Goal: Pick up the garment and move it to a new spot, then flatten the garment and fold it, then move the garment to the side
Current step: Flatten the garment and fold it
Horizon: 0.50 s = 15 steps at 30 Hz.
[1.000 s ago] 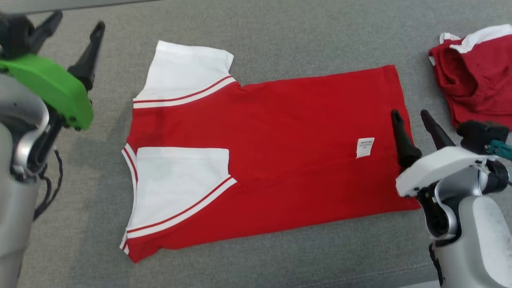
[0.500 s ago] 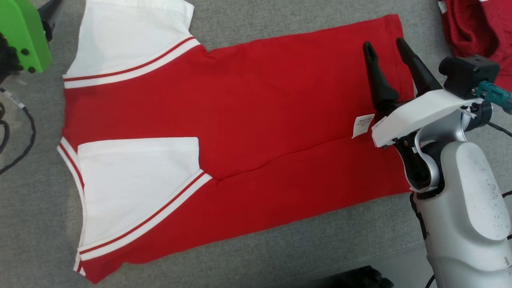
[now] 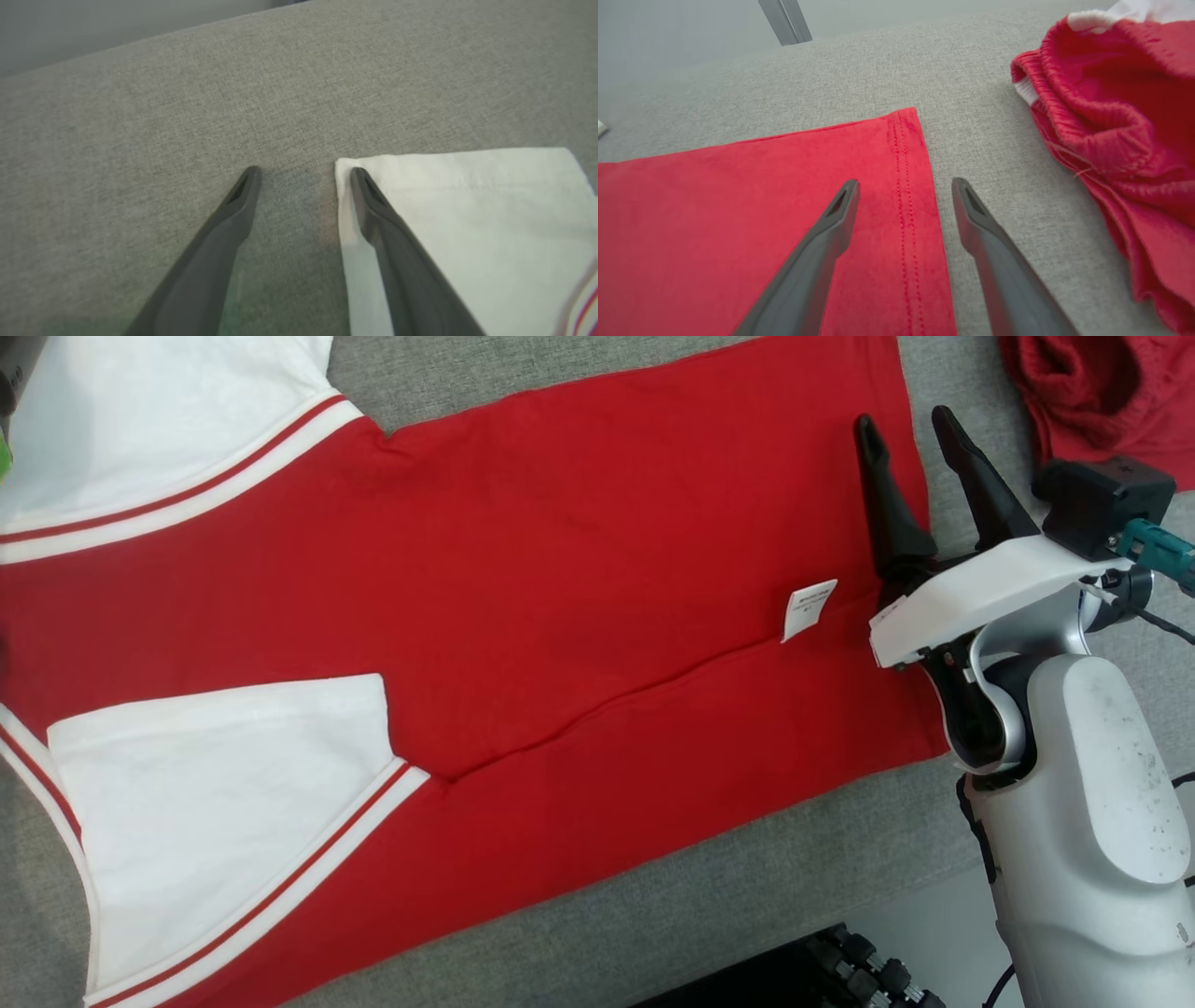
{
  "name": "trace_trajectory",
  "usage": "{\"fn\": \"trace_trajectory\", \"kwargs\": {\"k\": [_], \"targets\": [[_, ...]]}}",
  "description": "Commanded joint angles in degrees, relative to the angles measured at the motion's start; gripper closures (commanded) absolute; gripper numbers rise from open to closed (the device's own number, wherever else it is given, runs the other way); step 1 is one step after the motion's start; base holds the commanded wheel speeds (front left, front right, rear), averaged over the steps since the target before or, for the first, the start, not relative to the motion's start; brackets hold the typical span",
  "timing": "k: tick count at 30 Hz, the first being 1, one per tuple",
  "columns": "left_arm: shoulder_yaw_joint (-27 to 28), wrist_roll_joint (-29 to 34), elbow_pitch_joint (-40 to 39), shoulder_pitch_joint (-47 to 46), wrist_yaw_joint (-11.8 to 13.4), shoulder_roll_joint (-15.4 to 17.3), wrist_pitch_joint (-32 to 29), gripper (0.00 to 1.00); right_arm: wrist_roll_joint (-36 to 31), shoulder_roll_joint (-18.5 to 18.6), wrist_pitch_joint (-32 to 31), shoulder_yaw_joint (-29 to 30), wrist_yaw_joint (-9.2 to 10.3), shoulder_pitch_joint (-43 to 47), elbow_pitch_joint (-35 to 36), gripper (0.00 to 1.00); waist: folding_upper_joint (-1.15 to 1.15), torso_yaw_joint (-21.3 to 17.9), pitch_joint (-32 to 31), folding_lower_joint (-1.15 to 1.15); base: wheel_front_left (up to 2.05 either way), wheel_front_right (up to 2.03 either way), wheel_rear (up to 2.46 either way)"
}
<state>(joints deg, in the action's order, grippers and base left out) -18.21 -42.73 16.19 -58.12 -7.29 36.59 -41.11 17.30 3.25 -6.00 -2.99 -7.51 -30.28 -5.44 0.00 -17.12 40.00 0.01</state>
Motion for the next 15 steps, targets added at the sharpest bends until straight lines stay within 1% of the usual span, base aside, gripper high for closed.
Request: {"fn": "trace_trajectory", "kwargs": {"k": [1, 6, 8, 9, 10, 11, 12, 13, 14, 15], "targets": [[-0.83, -0.30, 0.33, 0.47, -0.19, -0.14, -0.99, 0.00, -0.08, 0.04, 0.39, -0.27, 0.06, -0.91, -0.28, 0.00, 0.00, -0.40, 0.24, -0.01, 0.00, 0.00, 0.00], [-1.62, -2.41, -0.89, 0.87, -0.21, -1.07, -2.87, 0.00, -0.05, 0.05, 0.74, -0.76, 0.06, -1.24, -0.78, 0.00, 0.00, -0.56, 0.08, -0.01, 0.00, 0.00, 0.00], [-2.31, -2.35, -1.46, 1.20, -0.22, -0.70, -3.62, 0.00, -0.20, 0.20, 0.86, -0.76, 0.06, -1.34, -0.96, 0.00, 0.00, -0.49, -0.06, -0.01, 0.00, 0.00, 0.00], [-2.64, -2.47, -1.67, 1.53, -0.22, -0.55, -3.98, 0.04, -0.28, 0.25, 0.90, -0.75, 0.06, -1.42, -1.08, 0.00, 0.00, -0.43, -0.16, -0.01, 0.00, 0.00, 0.00], [-2.91, -2.56, -1.94, 1.87, -0.23, -0.49, -4.16, 0.13, -0.34, 0.31, 0.96, -0.72, 0.06, -1.54, -1.23, 0.00, 0.00, -0.37, -0.27, -0.01, 0.00, 0.00, 0.00], [-3.17, -2.48, -2.25, 2.07, -0.23, -0.42, -4.02, 0.41, -0.43, 0.33, 1.02, -0.70, 0.06, -1.62, -1.33, 0.00, 0.00, -0.32, -0.38, -0.01, 0.00, 0.00, 0.00], [-3.45, -2.32, -2.53, 2.29, -0.24, -0.38, -3.60, 0.63, -0.54, 0.33, 1.07, -0.68, 0.06, -1.72, -1.46, 0.00, 0.00, -0.21, -0.54, -0.01, 0.00, 0.00, 0.00], [-3.72, -2.27, -2.70, 2.52, -0.23, -0.44, -3.13, 0.78, -0.65, 0.32, 1.13, -0.64, 0.06, -1.80, -1.67, 0.00, 0.00, -0.08, -0.75, -0.01, 0.00, 0.00, 0.00], [-4.15, -2.12, -3.18, 2.53, -0.23, -0.51, -2.36, 1.00, -0.76, 0.34, 1.13, -0.57, 0.06, -1.96, -1.94, 0.00, 0.00, 0.12, -1.03, -0.01, 0.00, 0.00, 0.00], [-4.40, -2.07, -3.41, 2.47, -0.24, -0.66, -1.49, 1.00, -0.82, 0.43, 1.09, -0.51, 0.06, -2.15, -2.23, 0.00, 0.00, 0.35, -1.34, -0.01, 0.00, 0.00, 0.00]]}}
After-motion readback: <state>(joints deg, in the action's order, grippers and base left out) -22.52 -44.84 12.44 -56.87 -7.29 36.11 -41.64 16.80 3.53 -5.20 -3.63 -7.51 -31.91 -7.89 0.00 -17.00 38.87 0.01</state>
